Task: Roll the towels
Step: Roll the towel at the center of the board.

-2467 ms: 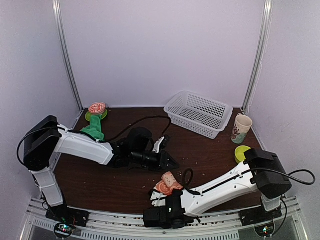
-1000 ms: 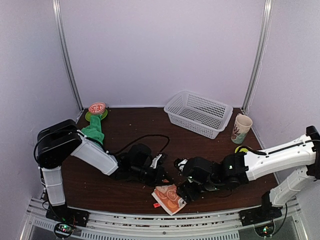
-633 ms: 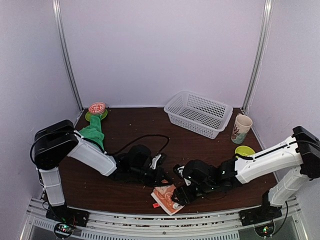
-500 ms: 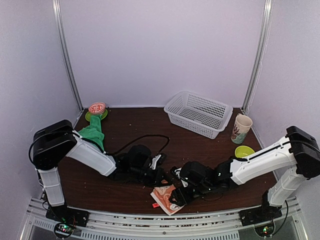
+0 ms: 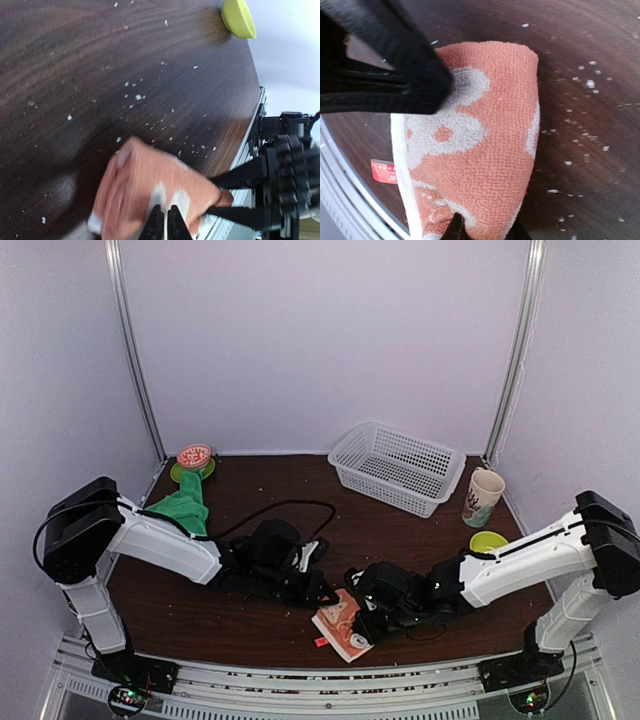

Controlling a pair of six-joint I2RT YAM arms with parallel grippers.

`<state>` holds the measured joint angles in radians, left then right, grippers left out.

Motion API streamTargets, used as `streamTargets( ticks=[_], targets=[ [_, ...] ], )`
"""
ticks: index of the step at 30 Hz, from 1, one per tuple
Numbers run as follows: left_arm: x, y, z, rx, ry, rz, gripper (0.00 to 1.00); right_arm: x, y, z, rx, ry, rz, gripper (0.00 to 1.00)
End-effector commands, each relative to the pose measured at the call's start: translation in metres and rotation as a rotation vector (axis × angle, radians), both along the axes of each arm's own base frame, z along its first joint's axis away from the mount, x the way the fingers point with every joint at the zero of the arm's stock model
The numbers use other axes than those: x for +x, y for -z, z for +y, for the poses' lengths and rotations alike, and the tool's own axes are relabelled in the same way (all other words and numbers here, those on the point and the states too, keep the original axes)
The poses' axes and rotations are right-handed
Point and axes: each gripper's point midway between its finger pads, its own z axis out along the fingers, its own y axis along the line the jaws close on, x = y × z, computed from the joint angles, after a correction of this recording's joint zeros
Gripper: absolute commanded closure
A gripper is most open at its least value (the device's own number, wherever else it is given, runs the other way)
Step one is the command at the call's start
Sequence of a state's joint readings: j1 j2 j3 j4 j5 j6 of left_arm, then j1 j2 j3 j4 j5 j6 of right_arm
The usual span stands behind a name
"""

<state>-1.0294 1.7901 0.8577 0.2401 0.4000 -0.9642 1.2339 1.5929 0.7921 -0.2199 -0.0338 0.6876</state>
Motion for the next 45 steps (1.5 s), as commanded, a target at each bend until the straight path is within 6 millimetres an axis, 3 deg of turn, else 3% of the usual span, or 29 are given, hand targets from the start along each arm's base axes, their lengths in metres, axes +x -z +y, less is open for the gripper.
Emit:
streamTargets(
  ticks=[1, 6, 10, 17, 24, 29, 33, 41, 45],
  targets=[
    [0.008, -0.027, -0.003, -0.014, -0.004, -0.073, 0.94, 0.029, -0.001, -0.061, -0.303, 0.101, -0.170, 0.81],
    [0.014, -0.039, -0.009, -0.043, -0.023, -0.093, 0.94, 0.043, -0.005, -0.085, -0.516, 0.088, -0.300, 0.81],
    [0.022, -0.043, -0.020, -0.082, -0.035, -0.090, 0.94, 0.048, -0.006, -0.089, -0.661, 0.043, -0.408, 0.80],
    [0.033, -0.034, -0.037, -0.145, -0.045, -0.034, 0.94, 0.046, -0.008, -0.080, -0.766, -0.015, -0.510, 0.78],
    [0.039, -0.020, -0.034, -0.210, -0.082, 0.040, 0.94, 0.043, -0.010, -0.078, -0.819, -0.062, -0.578, 0.77],
    [0.049, -0.029, -0.017, -0.259, -0.134, 0.020, 0.93, 0.038, -0.009, -0.069, -0.875, -0.123, -0.629, 0.77],
    [0.056, -0.039, -0.013, -0.253, -0.117, -0.026, 0.87, 0.032, -0.007, -0.060, -0.917, -0.175, -0.654, 0.77],
    [0.061, -0.064, -0.028, -0.204, 0.000, -0.148, 0.77, 0.018, 0.001, -0.052, -0.961, -0.238, -0.678, 0.75],
    [0.051, -0.068, -0.044, -0.197, 0.101, -0.155, 0.76, 0.014, 0.004, -0.050, -0.967, -0.251, -0.677, 0.74]
  ],
)
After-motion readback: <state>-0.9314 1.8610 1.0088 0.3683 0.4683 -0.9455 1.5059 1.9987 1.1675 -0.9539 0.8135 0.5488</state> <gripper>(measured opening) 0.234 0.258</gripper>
